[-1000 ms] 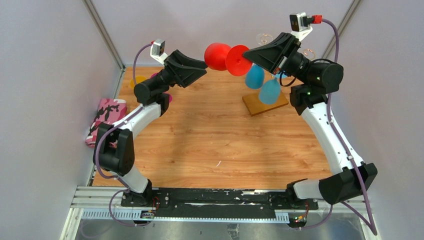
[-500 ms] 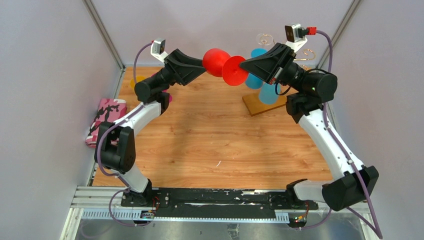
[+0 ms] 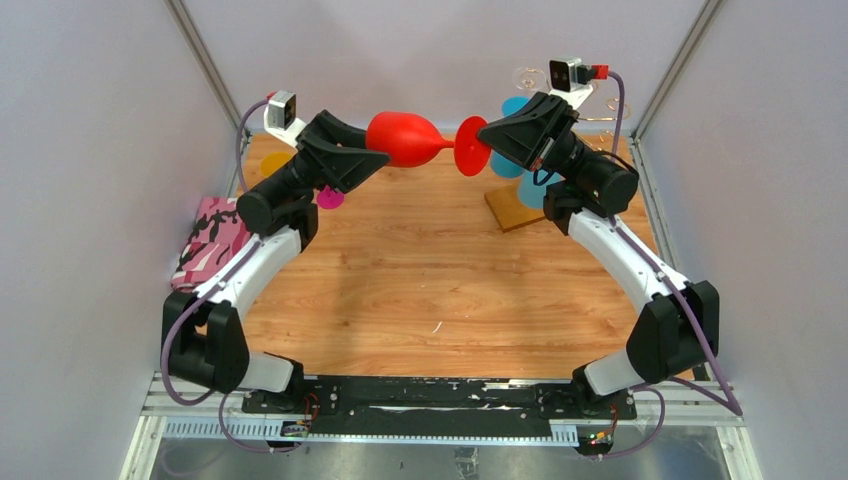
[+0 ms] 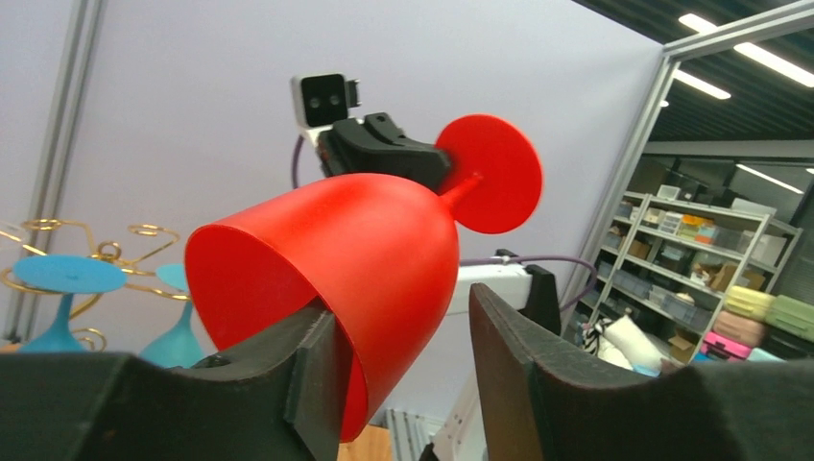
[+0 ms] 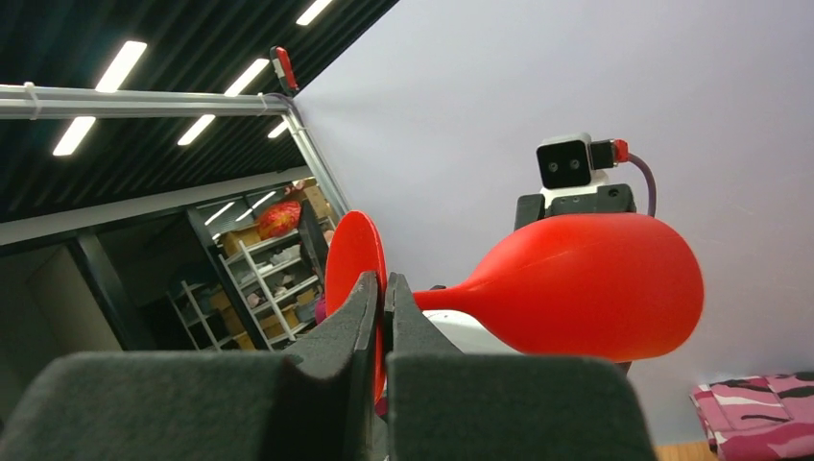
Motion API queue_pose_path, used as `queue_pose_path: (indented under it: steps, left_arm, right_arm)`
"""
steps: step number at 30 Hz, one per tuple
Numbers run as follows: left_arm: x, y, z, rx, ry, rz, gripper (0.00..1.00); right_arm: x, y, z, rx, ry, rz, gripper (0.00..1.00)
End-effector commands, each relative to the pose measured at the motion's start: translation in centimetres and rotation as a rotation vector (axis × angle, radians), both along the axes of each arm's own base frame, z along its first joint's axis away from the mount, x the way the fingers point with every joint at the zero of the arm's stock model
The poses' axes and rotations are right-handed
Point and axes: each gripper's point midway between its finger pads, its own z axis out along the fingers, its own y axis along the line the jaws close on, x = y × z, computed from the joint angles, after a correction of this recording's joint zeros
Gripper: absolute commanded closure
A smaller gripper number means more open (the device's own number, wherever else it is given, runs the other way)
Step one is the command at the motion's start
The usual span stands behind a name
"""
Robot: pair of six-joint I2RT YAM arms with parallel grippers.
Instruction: Take the wine glass off the wine glass rack
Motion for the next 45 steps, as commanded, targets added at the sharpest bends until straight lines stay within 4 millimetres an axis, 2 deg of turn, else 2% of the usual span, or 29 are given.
queue_pose_path:
  steps: [1, 3, 7, 12, 13, 14, 16, 19, 22, 23, 24, 25, 28, 31, 32, 35, 36, 40, 45]
  left_arm:
    - [-4.6, 0.8, 1.8, -0.027, -0.153, -0.019, 0.60]
    - [-4.7, 0.8, 1.8, -0.029, -0.146, -0.024, 0.69]
    - [-4.6, 0.8, 1.9, -0.030, -0.129, -0.037, 1.00]
    - [-4.7, 1.1, 2.2, -0.044, -0.110, -0.035, 1.00]
    - [-4.5, 1.2, 2.5, -0.047, -0.101, -0.025, 1.00]
    - [-4.3, 1.4, 2.7, -0.047, -0.093, -0.005, 1.00]
    - [-3.3, 1.6, 3.0, -0.021, -0.061, 0.073, 1.00]
    - [-0.1, 2.1, 3.1, 0.078, -0.017, 0.323, 1.00]
    - [3.7, 4.8, 3.1, 0.217, 0.121, 0.651, 1.00]
    - [5.1, 5.8, 2.6, 0.274, 0.181, 0.747, 1.00]
    - [6.3, 6.6, 1.9, 0.339, 0.235, 0.817, 1.00]
    - [7.3, 7.3, 0.3, 0.429, 0.314, 0.867, 1.00]
    - [10.5, 7.9, -2.0, 0.583, 0.429, 0.951, 1.00]
    - [13.5, 7.5, -5.4, 0.786, 0.507, 0.998, 1.00]
    - [14.2, 7.3, -5.6, 0.828, 0.514, 1.014, 1.00]
    - [16.9, 6.2, -9.9, 1.018, 0.575, 1.012, 1.00]
    - [17.3, 5.9, -11.5, 1.090, 0.591, 1.008, 1.00]
    - [18.9, 5.1, -15.8, 1.297, 0.605, 0.991, 1.00]
    - [20.3, 5.2, -21.3, 1.503, 0.621, 0.943, 1.00]
  right_arm:
    - [0.5, 1.5, -1.9, -0.026, 0.005, 0.036, 1.00]
    - [0.7, 2.3, -2.4, -0.038, 0.017, 0.057, 1.00]
    - [1.3, 3.5, -3.5, -0.055, 0.051, 0.091, 1.00]
    - [1.5, 3.8, -3.8, -0.082, 0.050, 0.095, 1.00]
    - [1.4, 3.7, -3.7, -0.091, 0.041, 0.085, 0.95]
    - [1.1, 3.4, -3.4, -0.095, 0.028, 0.071, 0.86]
    - [0.9, 2.6, -3.0, -0.104, 0.009, 0.027, 0.56]
    - [0.4, 0.8, -2.3, -0.129, -0.025, -0.076, 0.25]
    - [0.1, -1.1, -2.0, -0.169, -0.046, -0.212, 0.06]
    - [0.2, -1.6, -2.1, -0.191, -0.051, -0.263, 0.05]
    - [0.1, -2.0, -2.1, -0.216, -0.056, -0.311, 0.04]
    - [-0.2, -2.6, -2.1, -0.245, -0.044, -0.365, 0.03]
    - [-0.5, -4.0, -2.1, -0.331, -0.060, -0.547, 0.01]
    - [-0.8, -6.1, -1.8, -0.398, -0.074, -0.740, 0.00]
    - [-1.0, -6.7, -1.7, -0.422, -0.072, -0.788, 0.00]
    - [-1.0, -8.3, -2.3, -0.499, -0.041, -0.895, 0.00]
    - [-1.0, -8.8, -2.5, -0.515, -0.029, -0.926, 0.00]
    - [-0.5, -10.0, -3.4, -0.558, -0.001, -1.005, 0.00]
    - [0.4, -10.2, -4.4, -0.592, 0.026, -1.022, 0.00]
